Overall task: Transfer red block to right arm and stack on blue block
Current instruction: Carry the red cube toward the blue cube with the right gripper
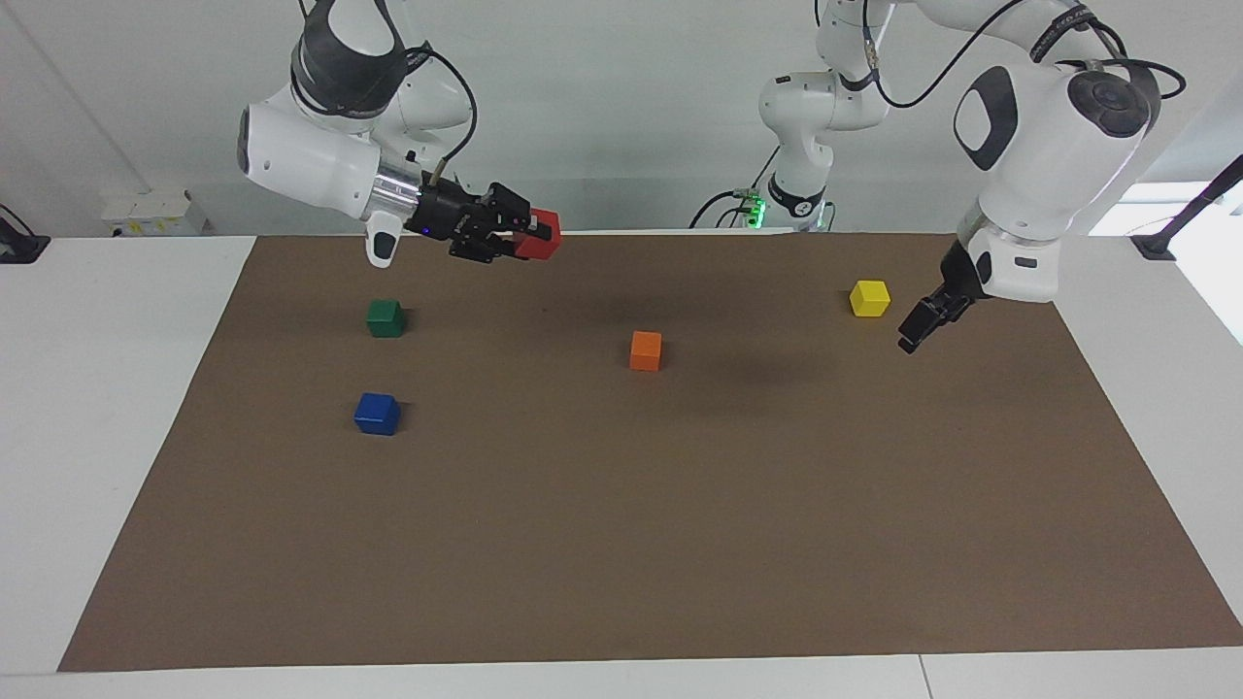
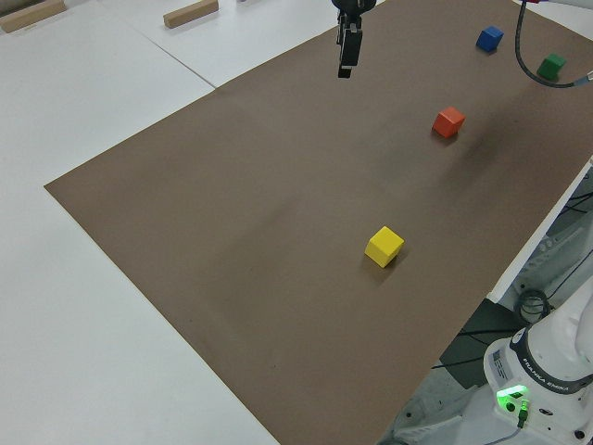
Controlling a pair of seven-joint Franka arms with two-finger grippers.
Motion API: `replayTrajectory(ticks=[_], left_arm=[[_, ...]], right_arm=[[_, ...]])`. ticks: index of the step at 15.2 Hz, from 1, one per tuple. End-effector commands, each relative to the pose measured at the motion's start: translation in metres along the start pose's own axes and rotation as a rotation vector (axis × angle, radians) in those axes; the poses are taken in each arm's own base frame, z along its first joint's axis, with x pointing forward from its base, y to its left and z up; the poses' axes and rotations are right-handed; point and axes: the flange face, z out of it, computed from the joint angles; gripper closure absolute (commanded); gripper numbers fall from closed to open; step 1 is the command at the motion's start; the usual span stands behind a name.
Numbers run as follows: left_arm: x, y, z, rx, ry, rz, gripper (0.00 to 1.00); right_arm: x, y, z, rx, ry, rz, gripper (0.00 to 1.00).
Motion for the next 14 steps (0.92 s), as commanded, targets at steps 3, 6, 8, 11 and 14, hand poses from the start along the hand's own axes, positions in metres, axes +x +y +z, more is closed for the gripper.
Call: replayTrajectory(ticks=[3,6,8,11,14], left_arm=[[0.016,-0.009,-0.007,0.084,-0.049,0.109,0.0],[0.0,-0.018,-0.012,0.096,-0.113,0.252,0.0],[-0.014,-0.02,-0.019,0.097,-0.104,0.259,0.0],[-0.033,-0.017,-0.016,0.103,-0.108,0.273,0.0],[-0.053,-0.035,-0.029,0.102,-0.094,0.275,0.0]], right_arm=[[0.003,0.011,-0.025,-0.384,0.01,-0.057,1.0],[0.009,0.026,-0.036,-0.61,0.041,-0.095,1.0],[0.018,0.041,-0.046,-0.729,0.086,-0.1,1.0],[0.036,0.08,-0.047,-0.808,0.095,-0.078,1.0],[0.065,0.133,-0.045,-0.856,0.132,-0.055,1.0]])
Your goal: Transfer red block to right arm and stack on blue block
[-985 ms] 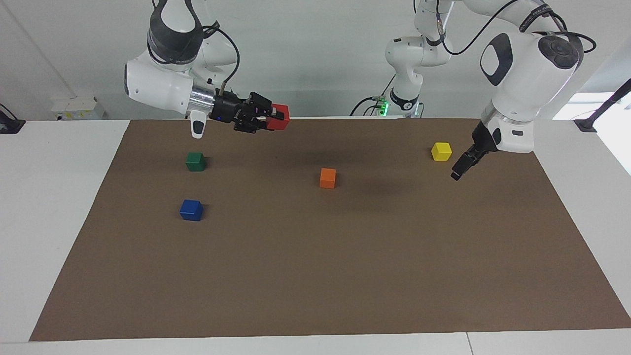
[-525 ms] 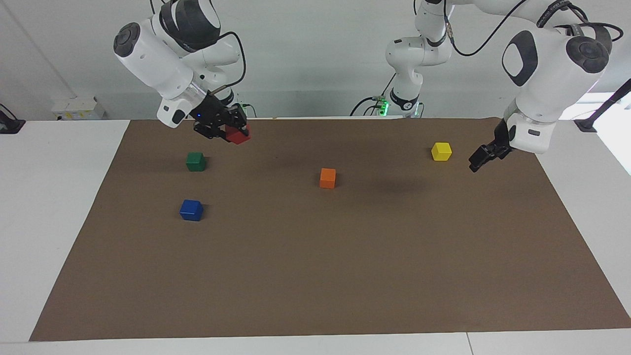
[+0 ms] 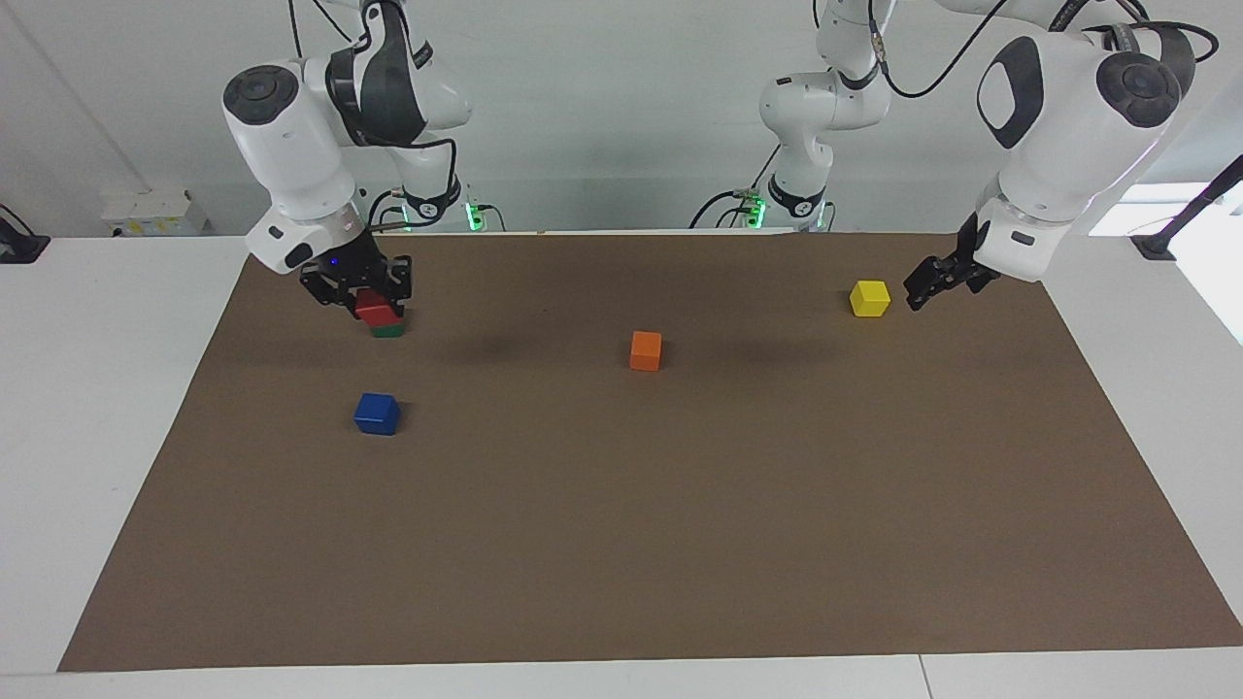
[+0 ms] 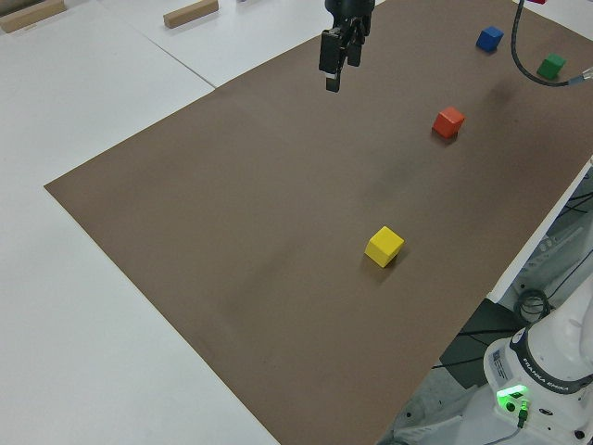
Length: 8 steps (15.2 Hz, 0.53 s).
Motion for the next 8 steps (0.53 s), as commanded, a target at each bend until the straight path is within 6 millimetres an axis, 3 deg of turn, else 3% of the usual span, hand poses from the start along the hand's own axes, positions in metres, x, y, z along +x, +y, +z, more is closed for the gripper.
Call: replayTrajectory(ticks=[1,4,6,8], left_arm=[[-0.041,-0.013,-0.007,0.03,0.032,0.021,0.0],[-0.029,-0.01,-0.013,0.008,0.115,0.034,0.0],[-0.012,-0.018,-0.018,-0.006,0.096,0.122,0.0],[-0.015,-0.013,-0.019,-0.004,0.067,0.163,0.0]], right_arm=[[0.021,0.027,0.047,-0.042,0.026,0.029,1.0],[0.027,0.034,0.064,-0.055,0.035,0.039,1.0],[0.033,0.03,0.073,-0.058,0.061,0.04,1.0],[0.041,0.031,0.092,-0.053,0.071,0.066,1.0]])
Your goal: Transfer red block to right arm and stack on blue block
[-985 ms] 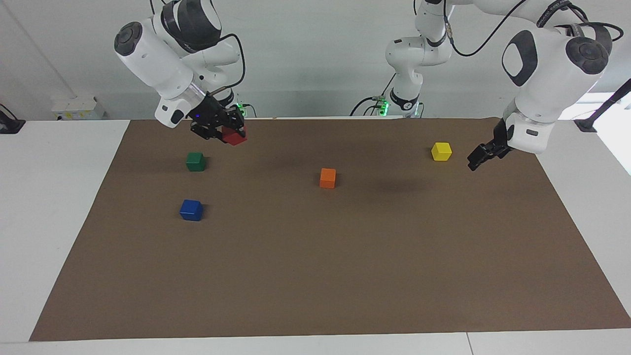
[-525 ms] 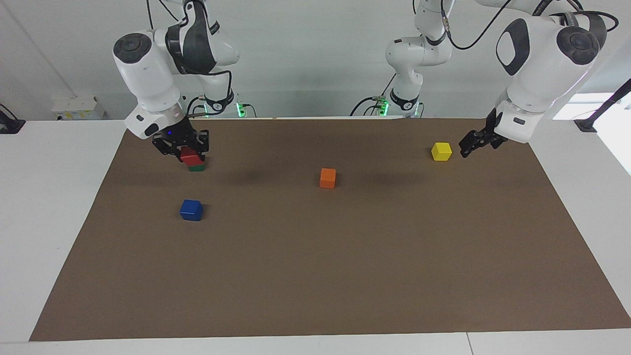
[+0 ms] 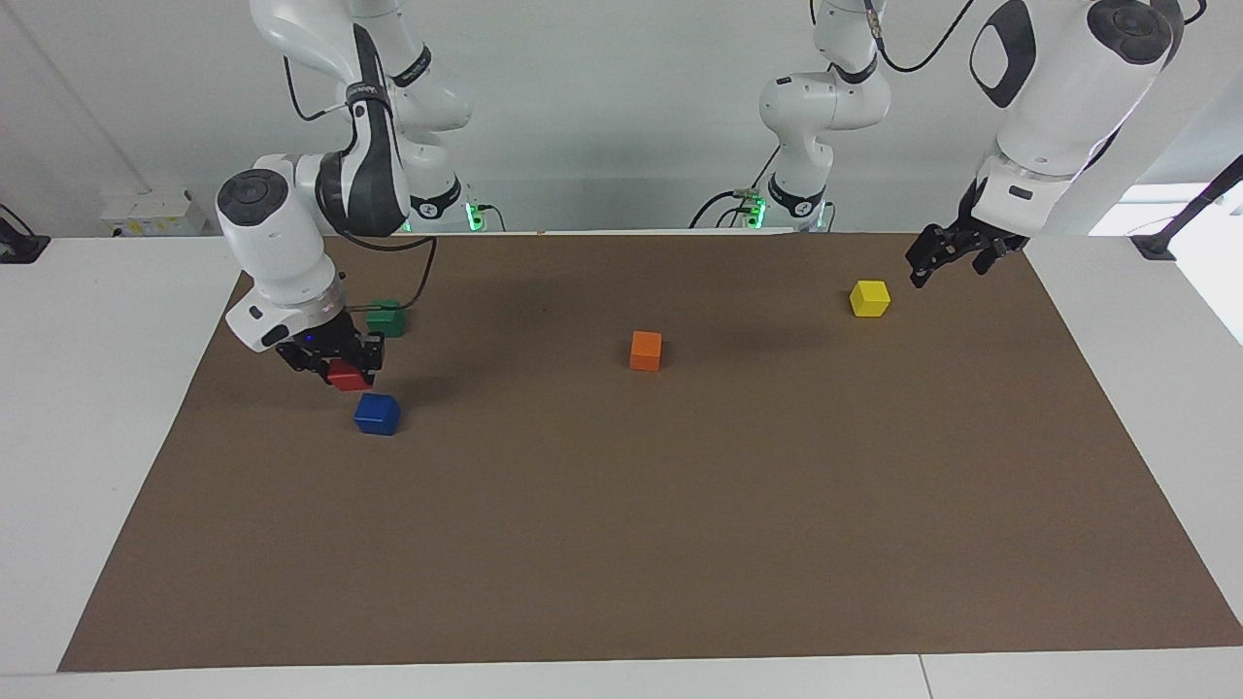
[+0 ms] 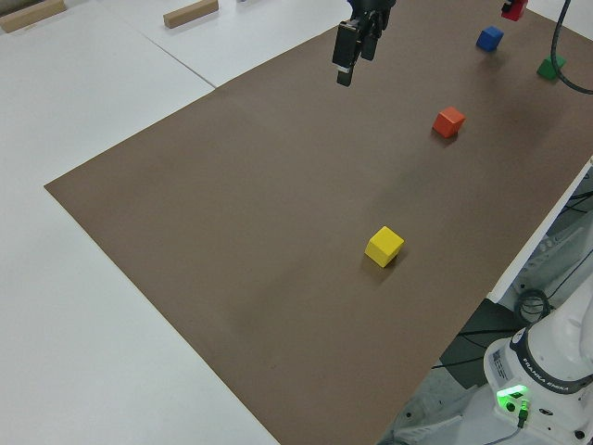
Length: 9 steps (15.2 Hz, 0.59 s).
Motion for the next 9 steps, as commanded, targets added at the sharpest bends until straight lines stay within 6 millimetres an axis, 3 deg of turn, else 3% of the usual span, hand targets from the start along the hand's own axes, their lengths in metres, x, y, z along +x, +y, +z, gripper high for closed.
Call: replayTrajectory(ticks=[1,9], left_arm=[[0.005,0.001,-0.002,0.006,-0.02,0.052,0.0],[0.006,0.003,-0.001,0.006,-0.016,0.049,0.0]], right_arm=[[0.006,-0.002,0.02,-0.03,0.024,0.03,1.0],[0.01,-0.013,0.038,-0.079,0.051,0.067,1.0]])
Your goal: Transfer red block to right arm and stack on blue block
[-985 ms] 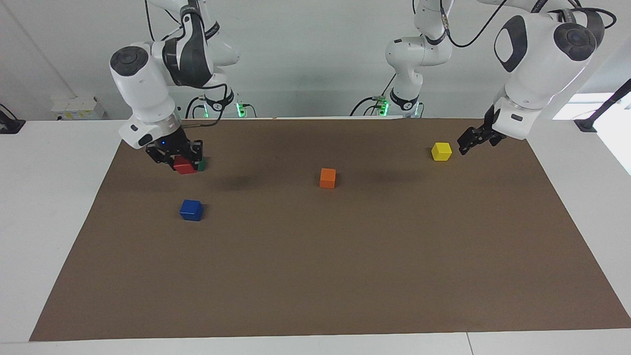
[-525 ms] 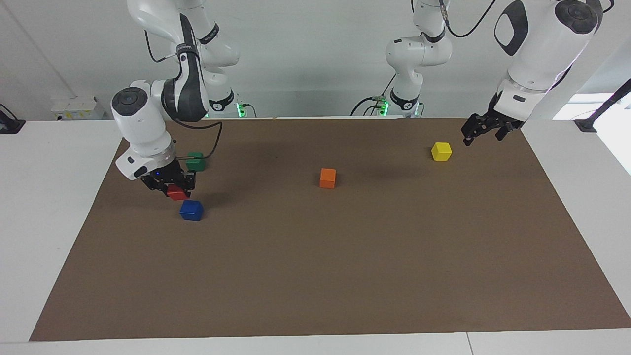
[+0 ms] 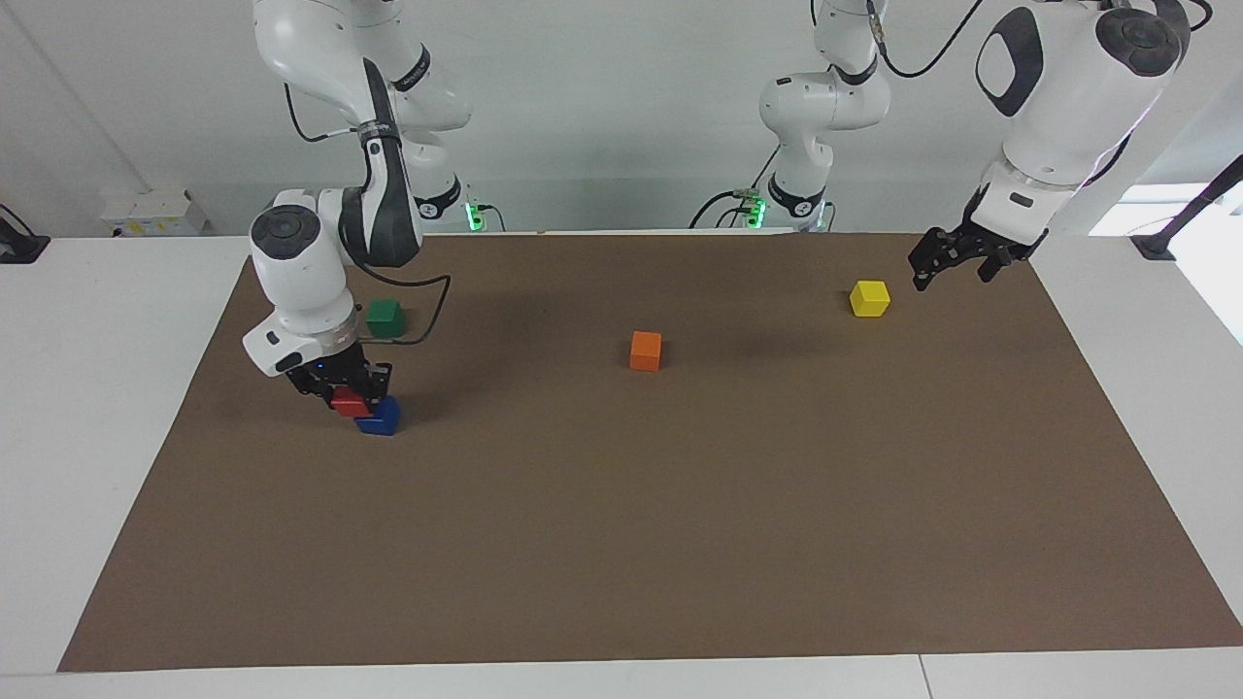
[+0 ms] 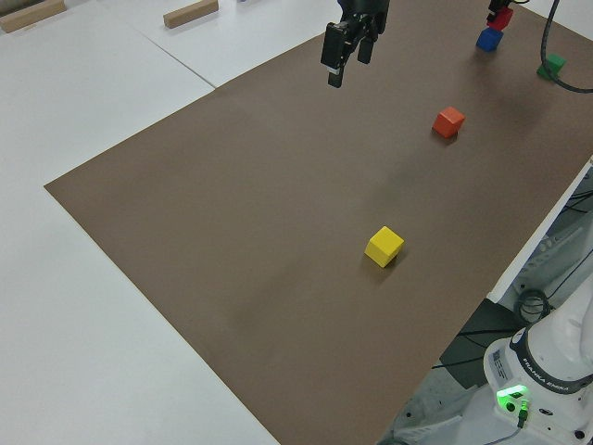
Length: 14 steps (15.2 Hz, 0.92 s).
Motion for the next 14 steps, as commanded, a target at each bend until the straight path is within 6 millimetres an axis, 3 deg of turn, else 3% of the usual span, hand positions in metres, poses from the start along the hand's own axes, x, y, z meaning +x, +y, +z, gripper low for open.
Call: replayTrajectory(ticks=[1,5,11,13,14], left_arm=[[0.002,0.0,-0.004,0.005,-0.008,0.01,0.0],[-0.004,0.003,-0.017,0.005,0.015,0.017,0.0],[-0.004,0.005,-0.016,0.004,0.027,0.028,0.0],[-0.004,0.005,-0.016,0.004,0.024,0.025,0.0],[-0.004,0.003,-0.016,0.004,0.023,0.021,0.0]], right_arm=[[-0.004,-0.005,0.002,-0.012,0.017,0.01,1.0],[-0.01,-0.007,0.01,-0.002,0.042,0.018,1.0],[-0.016,-0.003,0.017,0.0,0.038,0.052,1.0],[-0.018,-0.005,0.017,0.002,0.027,0.061,0.0],[-0.018,-0.006,0.016,0.002,0.026,0.061,0.0]])
